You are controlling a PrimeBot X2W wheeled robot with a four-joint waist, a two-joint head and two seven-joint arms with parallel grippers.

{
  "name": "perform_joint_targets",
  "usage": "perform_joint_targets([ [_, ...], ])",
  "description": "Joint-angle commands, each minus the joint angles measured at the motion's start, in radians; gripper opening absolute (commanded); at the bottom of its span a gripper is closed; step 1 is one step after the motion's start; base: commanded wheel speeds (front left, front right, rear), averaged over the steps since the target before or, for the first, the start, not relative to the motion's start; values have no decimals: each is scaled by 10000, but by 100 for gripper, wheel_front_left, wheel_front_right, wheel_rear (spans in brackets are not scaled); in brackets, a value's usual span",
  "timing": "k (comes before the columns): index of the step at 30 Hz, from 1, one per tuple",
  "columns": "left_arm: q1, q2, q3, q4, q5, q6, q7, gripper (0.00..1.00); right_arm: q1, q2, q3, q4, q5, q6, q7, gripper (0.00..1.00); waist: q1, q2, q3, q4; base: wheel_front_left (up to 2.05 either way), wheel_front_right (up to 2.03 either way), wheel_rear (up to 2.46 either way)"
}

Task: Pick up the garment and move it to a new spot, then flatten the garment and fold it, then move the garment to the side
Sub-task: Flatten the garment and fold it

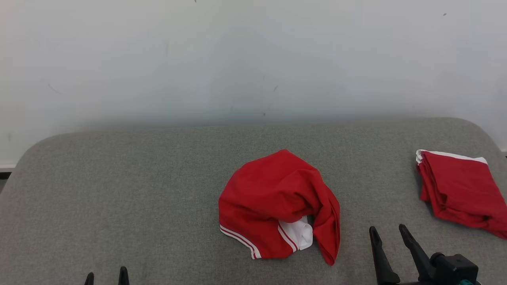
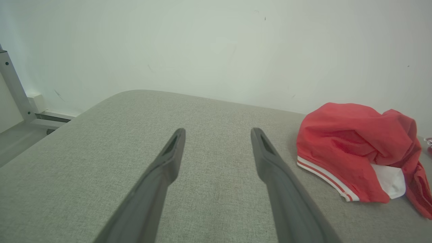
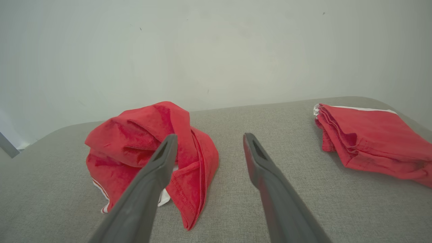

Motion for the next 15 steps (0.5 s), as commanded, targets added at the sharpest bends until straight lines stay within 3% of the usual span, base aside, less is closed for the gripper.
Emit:
perform_joint_targets([
  [1,-39,-32,-50,-14,66,34,-28,100,113,4,-29,-17,-68,-24,17,100,0,0,27,8,0,0,0],
  [15,-252,-140,-233,-74,-212,-52,144,100,7,4,100,11,19,-24,1,100,0,0,143,-220,0,0,0],
])
